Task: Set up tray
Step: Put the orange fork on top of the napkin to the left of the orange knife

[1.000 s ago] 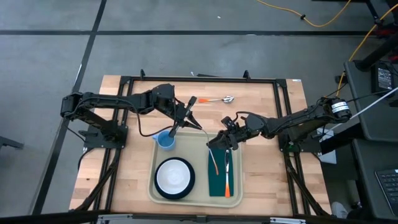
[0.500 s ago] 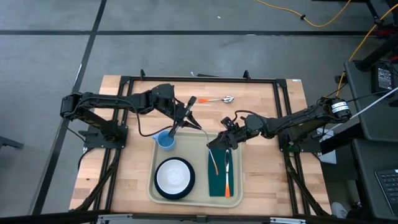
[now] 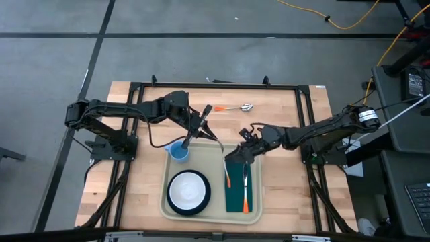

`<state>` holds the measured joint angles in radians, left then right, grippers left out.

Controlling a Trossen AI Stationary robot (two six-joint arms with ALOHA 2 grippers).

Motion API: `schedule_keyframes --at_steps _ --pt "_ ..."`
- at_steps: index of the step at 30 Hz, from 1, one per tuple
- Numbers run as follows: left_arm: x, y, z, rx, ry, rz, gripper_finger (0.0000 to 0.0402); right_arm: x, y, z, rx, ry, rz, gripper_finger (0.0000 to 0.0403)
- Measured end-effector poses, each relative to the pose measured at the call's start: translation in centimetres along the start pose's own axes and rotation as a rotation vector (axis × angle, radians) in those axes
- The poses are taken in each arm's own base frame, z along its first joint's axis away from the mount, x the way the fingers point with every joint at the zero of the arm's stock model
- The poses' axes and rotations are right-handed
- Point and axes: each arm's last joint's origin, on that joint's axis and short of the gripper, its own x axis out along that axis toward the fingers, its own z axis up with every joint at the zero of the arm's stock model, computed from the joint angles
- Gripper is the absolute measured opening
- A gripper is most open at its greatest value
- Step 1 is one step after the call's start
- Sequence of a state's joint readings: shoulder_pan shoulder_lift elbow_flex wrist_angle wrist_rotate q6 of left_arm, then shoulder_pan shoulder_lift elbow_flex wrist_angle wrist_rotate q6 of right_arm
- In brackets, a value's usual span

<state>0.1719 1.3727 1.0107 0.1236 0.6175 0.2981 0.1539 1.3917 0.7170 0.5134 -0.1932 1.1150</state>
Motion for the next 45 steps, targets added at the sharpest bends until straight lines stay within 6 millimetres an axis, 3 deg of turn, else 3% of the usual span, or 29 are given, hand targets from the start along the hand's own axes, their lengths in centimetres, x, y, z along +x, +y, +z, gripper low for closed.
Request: schedule_keyframes --at_steps 14,28,34,45 --pt "-0.5 0.6 1.4 0.042 0.04 0.008 0.0002 -1.9 3.4 1.1 -0.162 -0.055 0.235 0.0268" --pt "-0.2 1.2 0.0 -0.06 0.105 -0.004 0.0002 -9.0 9.4 2.3 -0.538 -0.237 0.502 0.0268" --pt "1.9 2.1 -1.7 -0.167 0.081 -0.043 0.0002 -10.3 10.1 2.4 -0.564 -0.273 0.529 0.0268" --pt "7.4 4.4 -2.3 -0.274 0.204 -0.118 0.0002 -9.7 9.2 2.2 -0.517 -0.231 0.425 0.0268"
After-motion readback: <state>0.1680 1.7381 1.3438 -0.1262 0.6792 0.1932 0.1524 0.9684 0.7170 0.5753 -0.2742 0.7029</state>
